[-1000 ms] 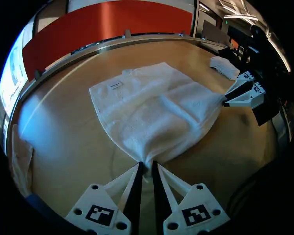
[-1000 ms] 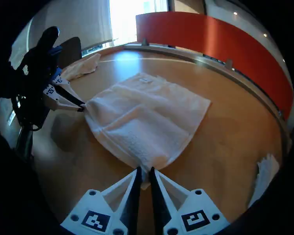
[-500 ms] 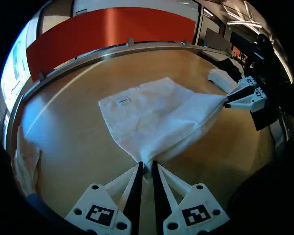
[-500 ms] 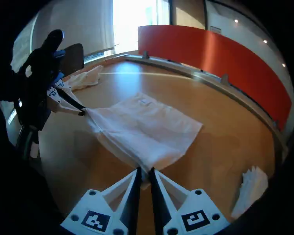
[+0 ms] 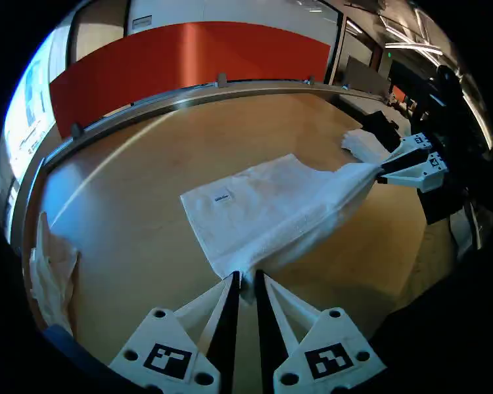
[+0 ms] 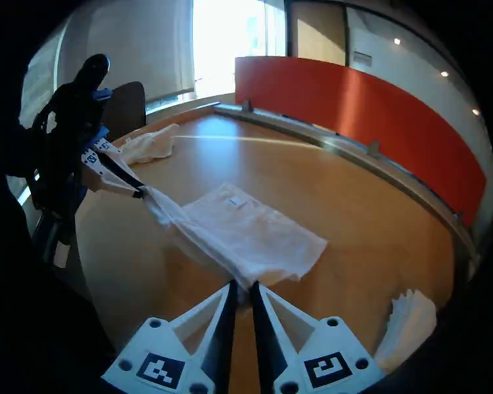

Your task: Fold towel

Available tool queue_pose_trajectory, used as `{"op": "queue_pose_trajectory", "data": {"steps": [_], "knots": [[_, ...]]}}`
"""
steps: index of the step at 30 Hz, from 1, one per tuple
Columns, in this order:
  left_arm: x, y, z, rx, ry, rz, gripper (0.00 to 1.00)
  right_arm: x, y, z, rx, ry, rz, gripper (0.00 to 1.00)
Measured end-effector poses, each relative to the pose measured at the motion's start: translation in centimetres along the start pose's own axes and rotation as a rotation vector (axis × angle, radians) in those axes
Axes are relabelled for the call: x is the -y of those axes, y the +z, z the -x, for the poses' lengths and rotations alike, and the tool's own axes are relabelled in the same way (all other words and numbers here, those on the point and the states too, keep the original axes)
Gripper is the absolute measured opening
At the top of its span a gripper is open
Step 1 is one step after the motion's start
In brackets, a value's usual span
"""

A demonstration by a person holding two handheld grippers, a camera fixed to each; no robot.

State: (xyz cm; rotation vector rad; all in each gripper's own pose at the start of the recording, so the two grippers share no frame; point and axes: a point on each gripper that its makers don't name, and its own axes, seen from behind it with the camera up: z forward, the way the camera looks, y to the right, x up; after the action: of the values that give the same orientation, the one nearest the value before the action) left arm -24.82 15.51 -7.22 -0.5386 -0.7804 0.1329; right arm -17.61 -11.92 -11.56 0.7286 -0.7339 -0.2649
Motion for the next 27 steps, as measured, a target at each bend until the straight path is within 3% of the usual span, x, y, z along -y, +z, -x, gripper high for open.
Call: {"op": "queue_pose_trajectory", "data": {"steps": [14, 27], "knots": [[-0.6, -2.0, -1.0, -0.005, -0.001, 0.01, 0.17, 1.0, -2.2, -0.9, 0.0, 0.004, -0.013, 0.16], [-1.1, -2.4, -1.0, -0.001, 0.009, 0.02, 0.17, 1.7, -3.0, -0.4, 0.018, 0.0, -0.022, 0.16]]}}
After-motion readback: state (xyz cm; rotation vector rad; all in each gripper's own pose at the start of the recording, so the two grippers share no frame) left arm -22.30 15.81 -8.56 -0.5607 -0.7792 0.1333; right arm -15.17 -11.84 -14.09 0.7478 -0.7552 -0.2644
